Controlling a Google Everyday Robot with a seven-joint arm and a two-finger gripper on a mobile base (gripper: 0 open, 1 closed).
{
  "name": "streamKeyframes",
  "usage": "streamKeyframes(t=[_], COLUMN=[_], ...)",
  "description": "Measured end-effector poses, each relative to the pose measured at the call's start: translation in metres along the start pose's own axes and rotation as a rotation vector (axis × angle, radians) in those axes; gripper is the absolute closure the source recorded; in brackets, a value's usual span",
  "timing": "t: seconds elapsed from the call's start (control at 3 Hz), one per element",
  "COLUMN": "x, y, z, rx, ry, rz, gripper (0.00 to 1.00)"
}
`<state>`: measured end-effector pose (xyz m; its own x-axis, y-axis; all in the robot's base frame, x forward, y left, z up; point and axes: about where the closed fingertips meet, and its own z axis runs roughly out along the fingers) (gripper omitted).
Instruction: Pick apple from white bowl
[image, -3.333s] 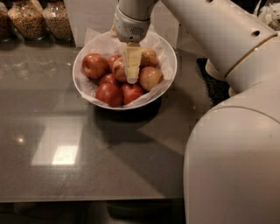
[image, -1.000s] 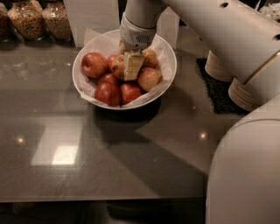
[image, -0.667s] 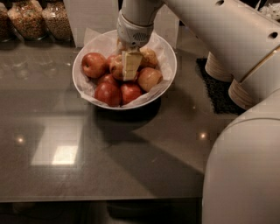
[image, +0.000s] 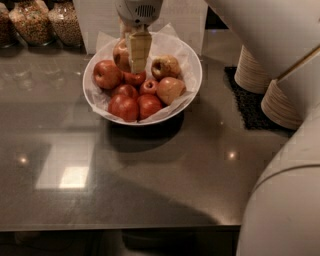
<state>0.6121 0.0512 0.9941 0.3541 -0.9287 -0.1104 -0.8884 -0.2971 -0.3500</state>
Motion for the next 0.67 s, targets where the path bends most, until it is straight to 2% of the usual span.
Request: streamKeyframes(t=[0.33,0.67], x=[-0.004,0.004], y=[0.011,0.020], z=[-0.047,-0.084], rx=[0.081,0.146], ry=[0.006,-0.007], rz=[0.009,0.029], gripper=[1.00,1.00])
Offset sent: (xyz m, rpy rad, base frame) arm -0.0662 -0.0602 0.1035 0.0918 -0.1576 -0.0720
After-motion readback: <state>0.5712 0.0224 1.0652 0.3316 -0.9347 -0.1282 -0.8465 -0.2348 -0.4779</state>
